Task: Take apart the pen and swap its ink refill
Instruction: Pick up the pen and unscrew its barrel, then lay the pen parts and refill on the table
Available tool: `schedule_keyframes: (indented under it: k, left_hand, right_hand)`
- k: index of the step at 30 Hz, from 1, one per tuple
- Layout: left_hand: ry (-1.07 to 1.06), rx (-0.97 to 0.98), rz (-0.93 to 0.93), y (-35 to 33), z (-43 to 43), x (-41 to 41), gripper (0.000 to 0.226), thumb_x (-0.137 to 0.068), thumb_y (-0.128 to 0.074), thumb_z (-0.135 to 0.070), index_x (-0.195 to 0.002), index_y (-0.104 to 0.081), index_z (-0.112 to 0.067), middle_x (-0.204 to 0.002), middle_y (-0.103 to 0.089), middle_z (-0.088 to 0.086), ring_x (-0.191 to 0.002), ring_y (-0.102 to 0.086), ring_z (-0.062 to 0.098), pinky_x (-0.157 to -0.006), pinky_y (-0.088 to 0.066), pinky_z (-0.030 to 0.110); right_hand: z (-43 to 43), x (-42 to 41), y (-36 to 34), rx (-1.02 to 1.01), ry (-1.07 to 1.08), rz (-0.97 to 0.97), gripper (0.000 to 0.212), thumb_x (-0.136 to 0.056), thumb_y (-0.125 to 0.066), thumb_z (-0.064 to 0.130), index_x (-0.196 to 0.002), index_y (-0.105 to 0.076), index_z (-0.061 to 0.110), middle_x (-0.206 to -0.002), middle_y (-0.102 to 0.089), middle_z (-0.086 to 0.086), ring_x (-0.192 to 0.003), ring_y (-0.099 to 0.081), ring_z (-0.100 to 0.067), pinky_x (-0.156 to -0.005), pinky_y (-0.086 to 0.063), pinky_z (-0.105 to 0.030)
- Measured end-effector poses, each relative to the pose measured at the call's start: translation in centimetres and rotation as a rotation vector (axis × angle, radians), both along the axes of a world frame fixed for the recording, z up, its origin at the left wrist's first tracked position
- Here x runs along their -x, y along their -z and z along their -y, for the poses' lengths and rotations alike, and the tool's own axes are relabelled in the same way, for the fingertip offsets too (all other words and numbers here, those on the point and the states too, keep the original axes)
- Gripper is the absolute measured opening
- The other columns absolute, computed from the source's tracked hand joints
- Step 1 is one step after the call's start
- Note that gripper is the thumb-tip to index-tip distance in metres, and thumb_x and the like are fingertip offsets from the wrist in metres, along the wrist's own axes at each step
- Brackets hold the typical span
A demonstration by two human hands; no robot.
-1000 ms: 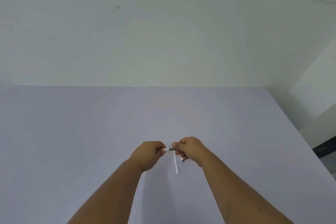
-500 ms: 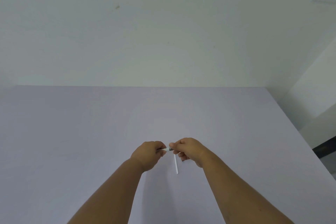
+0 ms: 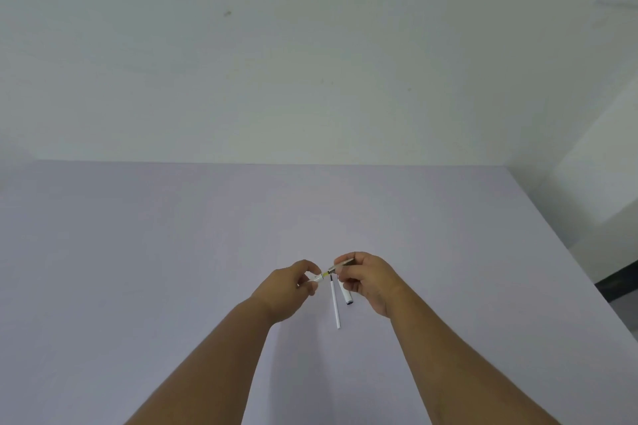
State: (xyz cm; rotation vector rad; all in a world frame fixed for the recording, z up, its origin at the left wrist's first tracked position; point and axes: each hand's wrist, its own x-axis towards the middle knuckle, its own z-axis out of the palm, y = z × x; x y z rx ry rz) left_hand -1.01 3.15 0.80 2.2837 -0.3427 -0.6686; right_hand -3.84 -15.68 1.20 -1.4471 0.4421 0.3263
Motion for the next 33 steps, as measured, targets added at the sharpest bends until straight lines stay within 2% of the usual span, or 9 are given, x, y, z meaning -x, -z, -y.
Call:
schedule_keyframes:
  k: [2, 6, 8, 11, 14, 17, 20, 25, 33]
  left_hand:
    - [0.017, 0.032, -0.038, -0.1, 0.2, 0.1, 0.022, -0.092, -0.046, -0.025, -0.108, -0.054, -0.037, -0.084, -0.065, -0.012, -0.071, -0.054, 0.013, -0.060, -0.045, 0.020]
    - [0.005, 0.048, -0.109, 0.0, 0.6, 0.3, 0.017, -0.094, -0.044, -0.027, -0.106, -0.053, -0.036, -0.080, -0.065, -0.011, -0.073, -0.056, 0.014, -0.069, -0.048, 0.024]
    - [-0.019, 0.057, -0.149, 0.4, 0.4, 0.4, 0.017, -0.093, -0.045, -0.026, -0.104, -0.053, -0.035, -0.081, -0.066, -0.008, -0.070, -0.056, 0.014, -0.066, -0.049, 0.025]
    - [-0.077, 0.093, -0.214, 1.2, 0.4, 0.8, 0.016, -0.092, -0.046, -0.024, -0.097, -0.054, -0.037, -0.083, -0.067, -0.004, -0.065, -0.057, 0.013, -0.055, -0.048, 0.020]
    - [-0.119, 0.122, -0.255, 2.2, 0.7, 1.0, 0.018, -0.091, -0.046, -0.023, -0.093, -0.054, -0.039, -0.081, -0.069, -0.006, -0.063, -0.059, 0.013, -0.054, -0.050, 0.022]
    - [-0.133, 0.124, -0.278, 2.9, 1.0, 1.1, 0.017, -0.091, -0.046, -0.023, -0.095, -0.055, -0.037, -0.080, -0.069, -0.006, -0.061, -0.059, 0.013, -0.053, -0.051, 0.023]
    - [-0.133, 0.129, -0.292, 3.3, 1.1, 1.0, 0.016, -0.091, -0.046, -0.023, -0.096, -0.055, -0.035, -0.079, -0.068, -0.005, -0.062, -0.059, 0.014, -0.054, -0.051, 0.026]
    - [-0.127, 0.118, -0.297, 3.6, 1.3, 0.9, 0.015, -0.091, -0.046, -0.024, -0.097, -0.054, -0.036, -0.080, -0.068, -0.006, -0.063, -0.059, 0.013, -0.055, -0.052, 0.025]
    - [-0.128, 0.140, -0.304, 3.5, 2.1, 1.1, 0.016, -0.092, -0.047, -0.023, -0.101, -0.055, -0.034, -0.081, -0.069, -0.004, -0.065, -0.060, 0.015, -0.061, -0.053, 0.029]
  right_hand:
    - [-0.2, -0.2, -0.2, -0.040, 0.028, 0.007, 0.013, -0.081, -0.064, -0.002, -0.084, -0.068, 0.010, -0.069, -0.064, 0.000, -0.063, -0.059, -0.013, -0.064, -0.051, -0.023]
    - [0.0, -0.8, -0.1, -0.039, 0.196, 0.013, 0.011, -0.080, -0.065, 0.002, -0.076, -0.067, 0.012, -0.069, -0.060, -0.001, -0.064, -0.054, -0.014, -0.066, -0.049, -0.025]
    - [0.7, -1.3, 0.6, 0.015, 0.313, -0.009, 0.012, -0.078, -0.063, 0.001, -0.073, -0.065, 0.011, -0.070, -0.058, -0.003, -0.063, -0.052, -0.014, -0.065, -0.049, -0.026]
    - [1.8, -1.2, 2.5, 0.351, 0.227, -0.091, 0.010, -0.075, -0.062, 0.004, -0.067, -0.062, 0.010, -0.067, -0.055, -0.007, -0.063, -0.049, -0.022, -0.067, -0.045, -0.034]
    - [1.9, -0.6, 4.5, 0.775, -0.005, -0.142, 0.009, -0.078, -0.062, 0.009, -0.082, -0.067, 0.003, -0.079, -0.066, -0.014, -0.077, -0.060, -0.031, -0.071, -0.048, -0.032]
    - [1.3, -0.1, 5.6, 0.934, -0.109, -0.157, 0.007, -0.082, -0.058, 0.013, -0.082, -0.065, 0.011, -0.092, -0.070, -0.013, -0.086, -0.064, -0.029, -0.076, -0.052, -0.033]
    - [1.2, 0.0, 6.4, 0.936, -0.106, -0.154, 0.016, -0.084, -0.058, 0.017, -0.095, -0.068, 0.014, -0.104, -0.069, -0.007, -0.097, -0.063, -0.025, -0.081, -0.049, -0.030]
    - [1.6, 0.0, 6.7, 0.932, -0.114, -0.136, 0.018, -0.085, -0.060, 0.019, -0.100, -0.069, 0.013, -0.109, -0.068, -0.006, -0.101, -0.062, -0.023, -0.084, -0.048, -0.029]
    - [1.6, 0.4, 5.5, 0.800, 0.015, -0.068, 0.017, -0.086, -0.055, 0.015, -0.092, -0.070, 0.012, -0.094, -0.070, -0.003, -0.087, -0.062, -0.020, -0.073, -0.049, -0.027]
